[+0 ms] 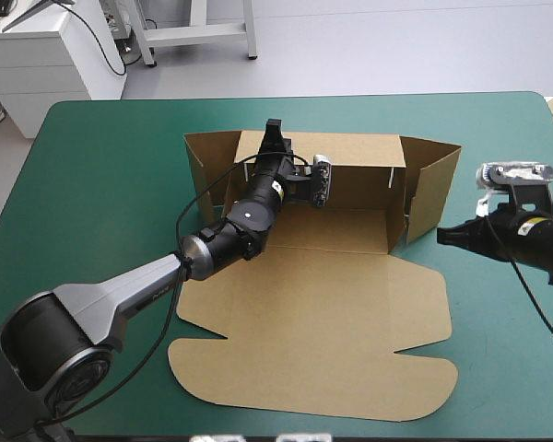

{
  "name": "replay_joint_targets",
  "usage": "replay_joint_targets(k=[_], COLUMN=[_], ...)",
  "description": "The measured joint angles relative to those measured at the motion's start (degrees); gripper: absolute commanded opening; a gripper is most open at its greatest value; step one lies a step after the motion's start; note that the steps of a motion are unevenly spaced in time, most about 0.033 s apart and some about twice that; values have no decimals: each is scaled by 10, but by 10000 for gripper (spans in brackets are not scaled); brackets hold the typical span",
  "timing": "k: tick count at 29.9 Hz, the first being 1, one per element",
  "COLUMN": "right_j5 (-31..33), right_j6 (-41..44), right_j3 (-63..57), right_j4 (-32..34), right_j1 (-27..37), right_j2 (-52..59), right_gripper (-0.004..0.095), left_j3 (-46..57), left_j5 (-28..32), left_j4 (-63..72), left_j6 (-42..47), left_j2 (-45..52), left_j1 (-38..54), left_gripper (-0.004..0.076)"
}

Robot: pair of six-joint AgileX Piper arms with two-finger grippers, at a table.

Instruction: Fold the box

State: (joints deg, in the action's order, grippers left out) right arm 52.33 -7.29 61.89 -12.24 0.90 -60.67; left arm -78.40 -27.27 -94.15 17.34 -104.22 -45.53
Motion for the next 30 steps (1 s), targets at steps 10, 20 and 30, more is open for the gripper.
replay_joint_targets(k=[10, 20, 30], right_j5=[-4, 16, 37], right_j6=[-1, 1, 1], right_j3=[205, 442, 497], right_j4=[8, 22, 27], right_j1=[-13, -13, -13], right_j2=[-187, -377, -486], right_gripper=[-17, -17, -18], left_j3=[1, 1, 1], left_j5=[-25, -79, -96], left_j4=[-63, -60, -52], left_j6=[61, 64, 64], left_j2=[-23, -26, -27], left_j1=[-1, -29, -41], left_gripper=[-8, -8, -8])
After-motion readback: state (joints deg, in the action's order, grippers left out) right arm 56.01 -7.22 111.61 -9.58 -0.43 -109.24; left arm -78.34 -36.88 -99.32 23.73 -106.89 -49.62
